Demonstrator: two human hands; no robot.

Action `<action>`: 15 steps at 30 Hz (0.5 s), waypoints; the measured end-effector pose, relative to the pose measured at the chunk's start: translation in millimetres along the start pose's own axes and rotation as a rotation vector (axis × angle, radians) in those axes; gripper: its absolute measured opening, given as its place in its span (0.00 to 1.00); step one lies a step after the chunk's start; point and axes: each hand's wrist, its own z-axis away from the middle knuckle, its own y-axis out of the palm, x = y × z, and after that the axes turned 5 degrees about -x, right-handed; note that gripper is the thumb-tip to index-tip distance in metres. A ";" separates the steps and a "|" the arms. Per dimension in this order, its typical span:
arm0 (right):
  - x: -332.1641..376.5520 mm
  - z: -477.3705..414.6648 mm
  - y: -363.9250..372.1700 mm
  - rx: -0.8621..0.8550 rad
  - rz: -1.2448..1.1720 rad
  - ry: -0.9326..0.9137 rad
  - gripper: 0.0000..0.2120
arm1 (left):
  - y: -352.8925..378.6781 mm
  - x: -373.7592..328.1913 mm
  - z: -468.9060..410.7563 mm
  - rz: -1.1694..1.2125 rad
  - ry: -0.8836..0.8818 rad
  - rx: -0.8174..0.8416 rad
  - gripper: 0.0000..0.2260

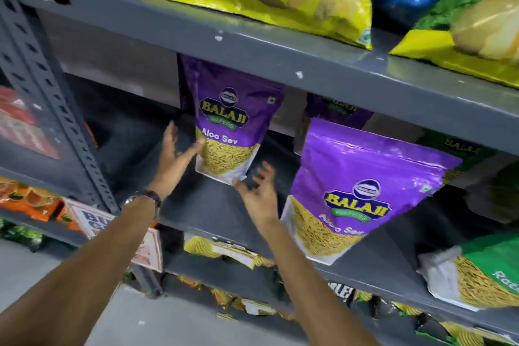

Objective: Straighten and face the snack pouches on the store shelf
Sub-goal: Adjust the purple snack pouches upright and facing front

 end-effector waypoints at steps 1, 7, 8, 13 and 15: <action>7.2 -14.4 3.8 -0.015 -0.057 0.011 0.35 | -1.7 -0.8 -9.3 -0.003 -0.012 0.032 0.37; 20.0 -52.0 2.7 0.097 -0.171 0.080 0.30 | -3.7 4.7 -30.8 -0.023 -0.075 0.326 0.38; 19.5 -51.4 2.6 0.120 -0.168 0.073 0.28 | -2.5 8.3 -31.5 -0.024 -0.075 0.328 0.36; 11.0 -44.0 8.4 0.096 -0.214 0.046 0.21 | -4.2 15.3 -25.0 0.002 -0.056 0.252 0.34; 7.7 -39.5 8.9 0.109 -0.226 0.054 0.19 | -7.9 14.7 -19.9 -0.010 -0.048 0.225 0.34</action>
